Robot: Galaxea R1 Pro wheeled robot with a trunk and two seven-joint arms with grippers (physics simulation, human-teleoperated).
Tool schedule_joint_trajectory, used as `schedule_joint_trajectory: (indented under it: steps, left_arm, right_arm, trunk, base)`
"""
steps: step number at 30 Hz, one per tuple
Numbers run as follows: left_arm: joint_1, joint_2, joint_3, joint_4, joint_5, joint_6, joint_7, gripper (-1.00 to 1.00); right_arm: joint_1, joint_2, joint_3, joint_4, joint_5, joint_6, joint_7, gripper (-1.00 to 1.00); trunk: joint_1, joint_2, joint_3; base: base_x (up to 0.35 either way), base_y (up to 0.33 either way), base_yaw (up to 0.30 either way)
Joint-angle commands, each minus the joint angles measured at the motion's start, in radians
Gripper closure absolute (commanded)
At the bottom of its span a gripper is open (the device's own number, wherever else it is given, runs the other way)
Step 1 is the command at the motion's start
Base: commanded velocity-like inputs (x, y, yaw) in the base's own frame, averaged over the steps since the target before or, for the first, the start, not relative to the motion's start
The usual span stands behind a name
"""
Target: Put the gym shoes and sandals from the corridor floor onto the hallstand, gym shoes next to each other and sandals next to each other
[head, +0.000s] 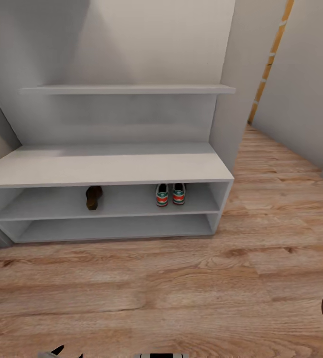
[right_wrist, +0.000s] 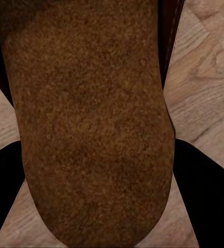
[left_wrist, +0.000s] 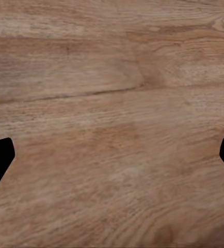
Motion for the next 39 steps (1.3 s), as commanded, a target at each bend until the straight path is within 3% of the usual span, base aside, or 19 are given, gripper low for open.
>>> schedule_joint_trajectory:
  steps: [1,39]
  left_arm:
    - [-0.001,0.000,0.001,0.002,0.006,0.000,-0.007,-1.00]
    - [-0.001,0.000,0.001,0.002,0.006,0.000,-0.007,-1.00]
  right_arm:
    - [-0.001,0.000,-0.004,0.000,-0.006,-0.001,0.008,1.00]
    - [-0.001,0.001,-0.004,-0.001,-0.007,-0.001,0.009,1.00]
  trunk:
    - [0.000,0.000,-0.001]
    - [0.000,0.000,-0.001]
  base:
    - [-0.096,0.298,0.000]
    - [-0.064,0.302,0.000]
